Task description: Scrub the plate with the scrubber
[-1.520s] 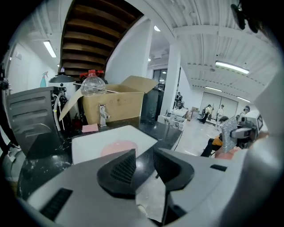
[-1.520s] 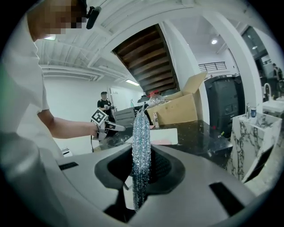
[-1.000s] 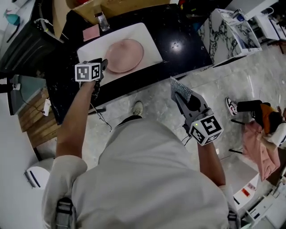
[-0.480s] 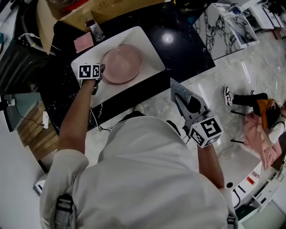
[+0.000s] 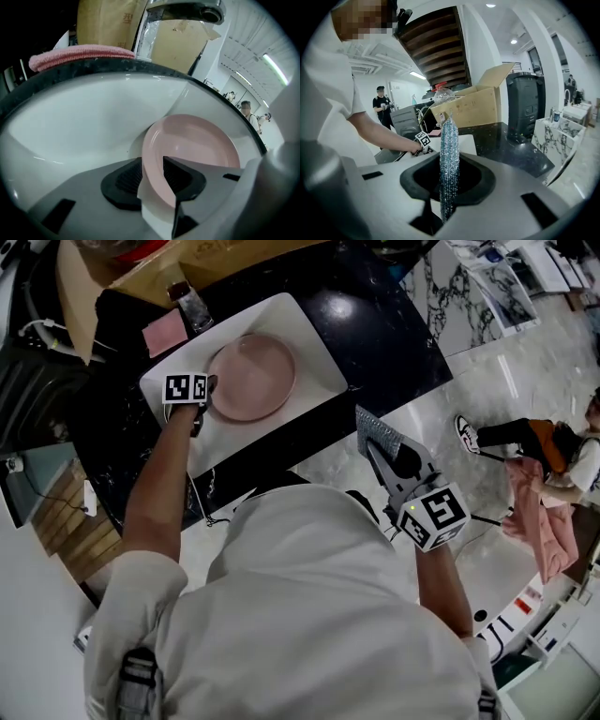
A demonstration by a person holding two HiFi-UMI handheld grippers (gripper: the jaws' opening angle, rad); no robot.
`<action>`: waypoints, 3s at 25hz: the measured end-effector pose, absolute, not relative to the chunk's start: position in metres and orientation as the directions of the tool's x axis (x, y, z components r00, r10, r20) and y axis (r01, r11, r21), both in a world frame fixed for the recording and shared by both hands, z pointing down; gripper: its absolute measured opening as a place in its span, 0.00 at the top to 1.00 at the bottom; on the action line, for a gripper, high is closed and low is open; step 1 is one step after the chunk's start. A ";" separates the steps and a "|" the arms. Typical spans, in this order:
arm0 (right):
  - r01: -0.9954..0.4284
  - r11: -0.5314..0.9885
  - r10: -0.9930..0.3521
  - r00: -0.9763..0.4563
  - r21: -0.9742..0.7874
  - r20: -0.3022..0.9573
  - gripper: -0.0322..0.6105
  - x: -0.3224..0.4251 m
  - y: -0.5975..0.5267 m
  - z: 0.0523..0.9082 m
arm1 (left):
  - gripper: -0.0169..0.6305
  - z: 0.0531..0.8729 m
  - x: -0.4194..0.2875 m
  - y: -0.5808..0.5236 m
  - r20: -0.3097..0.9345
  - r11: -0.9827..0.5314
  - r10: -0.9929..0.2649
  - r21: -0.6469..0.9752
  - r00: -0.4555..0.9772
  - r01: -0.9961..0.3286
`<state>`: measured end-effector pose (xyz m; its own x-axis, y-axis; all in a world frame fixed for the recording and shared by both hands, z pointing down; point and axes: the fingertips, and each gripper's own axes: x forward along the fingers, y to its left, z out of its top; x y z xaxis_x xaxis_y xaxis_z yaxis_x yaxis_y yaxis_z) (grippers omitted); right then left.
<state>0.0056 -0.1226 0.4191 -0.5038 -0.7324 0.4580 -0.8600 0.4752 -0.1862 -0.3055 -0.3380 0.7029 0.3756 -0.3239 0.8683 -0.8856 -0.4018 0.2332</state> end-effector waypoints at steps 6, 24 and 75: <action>-0.855 0.484 -0.712 -0.508 -0.186 0.484 0.83 0.001 -0.131 0.423 | 0.76 0.715 -0.304 -0.346 0.879 -0.421 -0.297 0.231 0.374 -0.877; -0.868 0.466 -0.710 -0.482 -0.170 0.514 0.83 0.004 -0.130 0.430 | 0.87 0.741 -0.291 -0.361 0.921 -0.524 -0.214 0.173 0.326 -0.834; -0.735 0.655 -0.661 -0.669 -0.174 0.339 0.83 0.087 -0.148 0.389 | 0.95 0.441 -0.233 -0.320 0.483 -0.237 -0.847 0.029 0.221 -0.971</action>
<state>0.0867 -0.1480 0.3890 -0.6695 -0.6608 0.3393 -0.7351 0.6552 -0.1743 -0.2327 -0.3203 0.4410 0.2212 -0.8471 0.4832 -0.9711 -0.2368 0.0294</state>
